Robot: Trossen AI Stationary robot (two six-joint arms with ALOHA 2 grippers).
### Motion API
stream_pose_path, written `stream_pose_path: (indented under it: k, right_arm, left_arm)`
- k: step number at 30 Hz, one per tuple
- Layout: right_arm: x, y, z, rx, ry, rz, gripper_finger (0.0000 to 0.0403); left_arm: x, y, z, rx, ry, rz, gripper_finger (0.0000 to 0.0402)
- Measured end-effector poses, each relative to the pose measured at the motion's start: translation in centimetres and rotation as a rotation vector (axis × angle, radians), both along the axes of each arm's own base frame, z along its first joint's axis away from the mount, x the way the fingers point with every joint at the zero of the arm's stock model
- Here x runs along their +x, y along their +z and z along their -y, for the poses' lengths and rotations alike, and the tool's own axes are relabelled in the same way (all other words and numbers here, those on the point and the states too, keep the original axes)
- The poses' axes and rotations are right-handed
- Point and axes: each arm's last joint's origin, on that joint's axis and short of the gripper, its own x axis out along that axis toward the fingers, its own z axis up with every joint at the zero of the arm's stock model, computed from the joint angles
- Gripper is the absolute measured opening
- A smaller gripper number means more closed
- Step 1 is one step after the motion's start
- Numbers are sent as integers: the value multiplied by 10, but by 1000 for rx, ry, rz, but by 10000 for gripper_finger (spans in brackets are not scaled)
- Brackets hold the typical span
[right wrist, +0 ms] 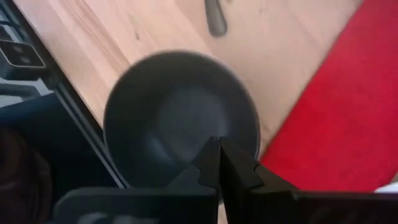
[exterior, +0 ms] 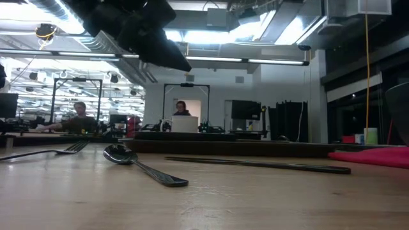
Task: Set up tray
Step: Put the black bowl on top of the black plate on the brown serving tray
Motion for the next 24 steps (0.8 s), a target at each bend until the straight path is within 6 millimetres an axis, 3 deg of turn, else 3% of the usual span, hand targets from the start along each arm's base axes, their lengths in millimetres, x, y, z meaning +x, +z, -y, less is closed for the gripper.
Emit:
stream_pose_path:
  k: [12, 19, 24]
  right_arm:
    - [-3, -31, -30, -59, 23, -80, 6]
    - [-3, -39, -32, -71, 56, -148, 9]
    - [-5, -39, -29, -97, 23, -162, 42]
  left_arm:
    - [0, 1, 0, -31, 17, 8, 4]
    - [0, 1, 0, -32, 17, 8, 4]
    - [0, 1, 0, -32, 17, 8, 2]
